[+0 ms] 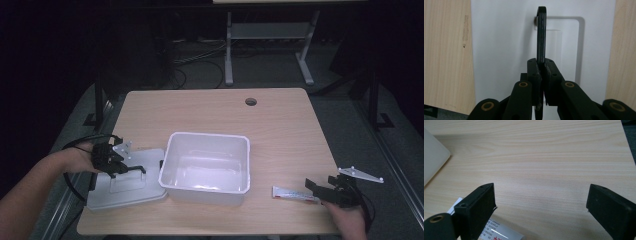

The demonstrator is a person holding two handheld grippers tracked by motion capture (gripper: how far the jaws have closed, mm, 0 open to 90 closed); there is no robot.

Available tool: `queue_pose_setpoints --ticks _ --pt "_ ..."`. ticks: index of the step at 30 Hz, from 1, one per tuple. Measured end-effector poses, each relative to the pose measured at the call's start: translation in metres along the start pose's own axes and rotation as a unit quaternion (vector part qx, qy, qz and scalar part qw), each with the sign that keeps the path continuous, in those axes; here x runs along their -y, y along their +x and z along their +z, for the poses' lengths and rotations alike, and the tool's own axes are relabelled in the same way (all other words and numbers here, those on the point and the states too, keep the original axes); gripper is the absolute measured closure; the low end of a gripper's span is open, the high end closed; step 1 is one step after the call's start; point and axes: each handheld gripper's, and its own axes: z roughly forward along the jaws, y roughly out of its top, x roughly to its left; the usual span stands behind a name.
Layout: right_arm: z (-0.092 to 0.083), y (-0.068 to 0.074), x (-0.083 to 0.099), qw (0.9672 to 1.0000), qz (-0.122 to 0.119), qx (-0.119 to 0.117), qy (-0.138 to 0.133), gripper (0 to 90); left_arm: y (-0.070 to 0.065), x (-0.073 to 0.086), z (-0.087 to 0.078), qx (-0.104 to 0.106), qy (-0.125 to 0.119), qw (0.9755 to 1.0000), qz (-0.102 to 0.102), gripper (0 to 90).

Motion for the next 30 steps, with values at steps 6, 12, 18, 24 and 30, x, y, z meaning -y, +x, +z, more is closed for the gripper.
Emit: queue_pose_setpoints --ticks 6,12,18,24,30 --pt "-0.001 0.000 0.000 1.0000 0.000 -0.001 -0.001 8.0 0.004 -0.007 -0.002 0.009 0.011 0.9994 -0.033 70.6" --pt "0.000 0.000 0.000 1.0000 -0.001 0.000 0.003 8.0 0.008 -0.017 -0.006 0.032 0.053 0.9953 -0.075 35.9" --pt "0.001 0.000 0.000 0.9999 -0.006 0.003 0.014 8.0 0.004 -0.021 -0.009 0.057 0.062 0.9917 -0.098 16.6" --pt "0.001 0.001 -0.004 0.9995 -0.005 0.013 0.029 8.0 -0.012 -0.025 -0.011 0.042 0.041 0.9931 -0.101 13.4" --pt "0.000 0.001 -0.004 0.9977 -0.024 0.029 0.057 9.5 -0.028 -0.019 -0.019 0.028 0.028 0.9949 -0.093 13.5"
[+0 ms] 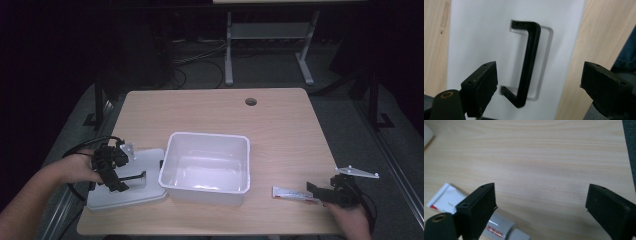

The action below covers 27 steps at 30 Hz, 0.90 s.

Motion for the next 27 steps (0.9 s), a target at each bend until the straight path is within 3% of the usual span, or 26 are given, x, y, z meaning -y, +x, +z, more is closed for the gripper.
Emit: queue_pose_setpoints --ticks 12,17,19,22,26,27 --pt "-0.010 -0.014 0.003 0.9981 -0.040 0.014 0.045 9.6 -0.004 0.009 -0.010 0.001 -0.014 0.9999 -0.005 13.5" --pt "-0.020 -0.020 -0.003 0.9949 -0.072 0.014 0.069 9.8 -0.004 0.009 -0.010 0.004 -0.019 0.9998 -0.007 13.5" --pt "-0.022 -0.024 -0.005 0.9925 -0.093 0.007 0.079 11.2 -0.004 0.010 -0.010 0.006 -0.020 0.9997 -0.010 13.5" --pt "-0.025 -0.027 -0.010 0.9862 -0.124 0.008 0.110 11.2 -0.003 0.011 -0.012 0.008 -0.024 0.9996 -0.013 13.5" --pt "-0.024 -0.028 -0.014 0.9795 -0.154 -0.001 0.130 11.1 -0.003 0.013 -0.011 0.005 -0.026 0.9995 -0.015 13.5" --pt "-0.023 -0.028 -0.015 0.9747 -0.169 -0.005 0.146 11.1 -0.003 0.013 -0.011 0.005 -0.028 0.9995 -0.015 13.5"
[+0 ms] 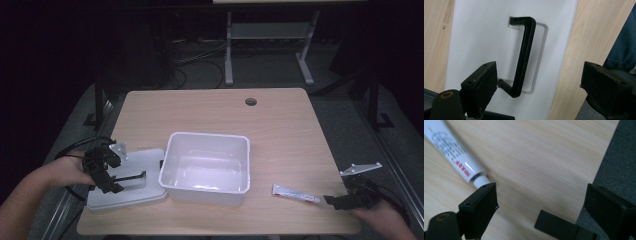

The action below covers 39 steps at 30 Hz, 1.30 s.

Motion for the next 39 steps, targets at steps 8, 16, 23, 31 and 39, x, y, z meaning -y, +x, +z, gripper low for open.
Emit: queue_pose_setpoints --ticks 8,16,23,31,39 --pt "0.000 0.001 -0.007 0.9961 -0.070 -0.023 0.047 12.2 0.000 0.001 0.002 0.007 0.001 1.0000 -0.001 13.5" --pt "-0.003 0.000 -0.015 0.9817 -0.153 -0.045 0.104 13.7 0.001 0.000 0.005 0.007 0.005 1.0000 0.001 13.5" --pt "-0.002 0.004 -0.022 0.9670 -0.202 -0.067 0.140 14.8 0.003 0.000 0.007 0.011 0.019 0.9998 -0.002 13.6" --pt "-0.001 0.016 -0.037 0.9521 -0.240 -0.075 0.174 16.9 0.002 0.001 0.008 0.006 0.027 0.9996 -0.001 13.6" --pt "-0.002 0.031 -0.058 0.9476 -0.248 -0.080 0.185 21.0 0.000 -0.001 0.008 0.009 0.027 0.9996 0.001 13.6"
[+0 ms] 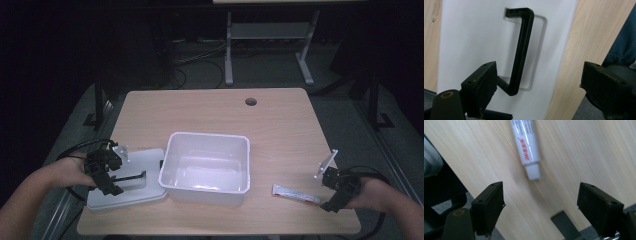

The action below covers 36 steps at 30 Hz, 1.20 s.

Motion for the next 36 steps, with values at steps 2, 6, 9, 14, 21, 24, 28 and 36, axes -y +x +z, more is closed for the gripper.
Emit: queue_pose_setpoints --ticks 2,6,9,14,21,24,28,36 --pt "-0.001 0.003 -0.006 1.0000 -0.004 -0.005 0.003 22.5 0.000 0.000 0.000 -0.001 0.000 1.0000 0.002 13.6" --pt "0.001 0.007 -0.018 0.9997 -0.019 -0.015 0.003 27.8 0.000 -0.001 0.001 0.000 0.003 1.0000 0.004 13.6" --pt "0.003 0.010 -0.026 0.9992 -0.036 -0.015 0.005 32.7 0.000 -0.001 0.001 0.000 0.000 1.0000 0.004 13.6" --pt "0.008 0.012 -0.037 0.9982 -0.055 -0.021 0.012 36.1 0.000 0.001 0.001 -0.001 -0.002 1.0000 0.000 13.6" --pt "0.019 0.014 -0.051 0.9964 -0.074 -0.020 0.036 43.0 0.000 0.000 0.002 0.000 0.000 1.0000 0.003 13.6" --pt "0.023 0.014 -0.056 0.9956 -0.081 -0.017 0.044 47.2 0.000 0.000 0.002 -0.001 0.001 1.0000 0.004 13.6" --pt "0.027 0.015 -0.060 0.9949 -0.083 -0.015 0.055 51.9 0.000 0.001 0.003 0.000 -0.002 1.0000 0.001 13.6" --pt "0.032 0.014 -0.062 0.9944 -0.083 -0.016 0.063 56.3 0.001 0.001 0.005 0.004 0.000 1.0000 0.003 13.6"
